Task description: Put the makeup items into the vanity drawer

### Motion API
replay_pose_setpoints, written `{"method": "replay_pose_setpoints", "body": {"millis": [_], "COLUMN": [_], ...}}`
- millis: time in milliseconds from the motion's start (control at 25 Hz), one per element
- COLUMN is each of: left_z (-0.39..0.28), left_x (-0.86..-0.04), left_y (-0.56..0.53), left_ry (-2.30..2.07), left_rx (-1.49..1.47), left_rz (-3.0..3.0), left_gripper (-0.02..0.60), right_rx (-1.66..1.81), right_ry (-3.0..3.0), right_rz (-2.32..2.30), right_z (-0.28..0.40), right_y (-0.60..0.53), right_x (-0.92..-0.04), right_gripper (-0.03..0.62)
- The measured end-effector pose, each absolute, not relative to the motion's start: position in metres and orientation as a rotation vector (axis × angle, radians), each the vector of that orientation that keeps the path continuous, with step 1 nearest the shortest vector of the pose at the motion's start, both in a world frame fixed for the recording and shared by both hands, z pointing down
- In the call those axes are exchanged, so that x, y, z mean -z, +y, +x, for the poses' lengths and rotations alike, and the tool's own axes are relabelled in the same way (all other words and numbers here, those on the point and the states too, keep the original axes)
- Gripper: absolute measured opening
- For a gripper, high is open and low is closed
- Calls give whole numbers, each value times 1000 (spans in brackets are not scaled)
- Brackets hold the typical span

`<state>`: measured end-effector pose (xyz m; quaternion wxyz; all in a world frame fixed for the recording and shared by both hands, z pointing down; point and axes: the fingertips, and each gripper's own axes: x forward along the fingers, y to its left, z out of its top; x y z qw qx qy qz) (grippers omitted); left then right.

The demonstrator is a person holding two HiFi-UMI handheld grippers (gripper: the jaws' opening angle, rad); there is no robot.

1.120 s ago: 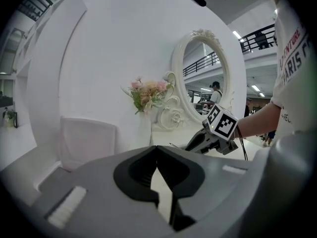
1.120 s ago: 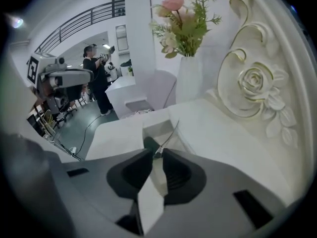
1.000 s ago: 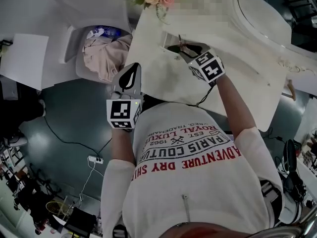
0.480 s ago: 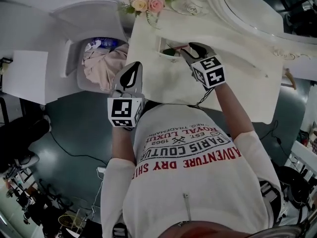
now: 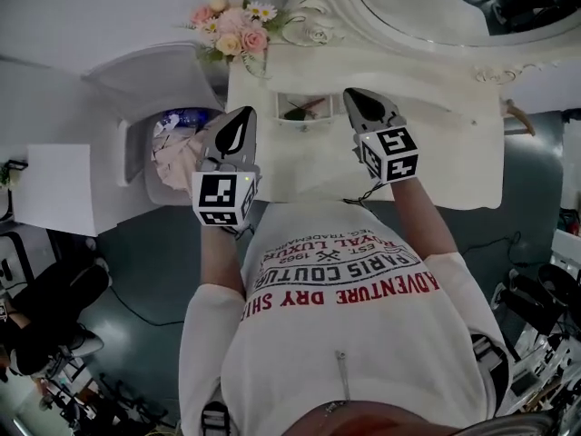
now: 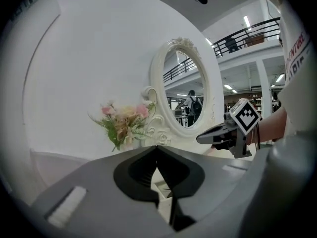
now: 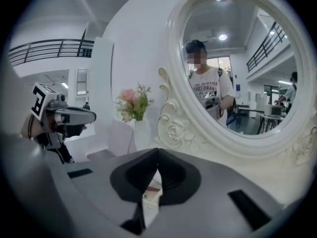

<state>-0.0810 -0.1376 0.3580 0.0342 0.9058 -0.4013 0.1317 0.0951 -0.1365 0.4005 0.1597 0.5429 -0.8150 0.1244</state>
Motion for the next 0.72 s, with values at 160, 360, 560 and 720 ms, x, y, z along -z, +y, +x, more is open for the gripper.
{"method": "replay_pose_setpoints", "body": {"millis": [160, 360, 560, 720], "left_z": [-71, -66, -62, -62], "left_x": [-347, -340, -339, -339], "left_y": [-146, -152, -152, -151], "left_ry": [-1193, -1167, -1147, -1142], "left_rx": [-397, -372, -352, -349], "left_rz": [2838, 2863, 2871, 2873], "left_gripper": [11, 11, 11, 11], "right_rx": [-262, -184, -152, -171], "right_ry": [-2359, -2348, -2327, -2345], "right_rz": [1652, 1710, 1722, 1729], "right_z": [107, 114, 118, 117], "right_y": [-131, -126, -122, -120], "right_x": [-375, -363, -364, -361], "right_gripper": [9, 9, 9, 8]}}
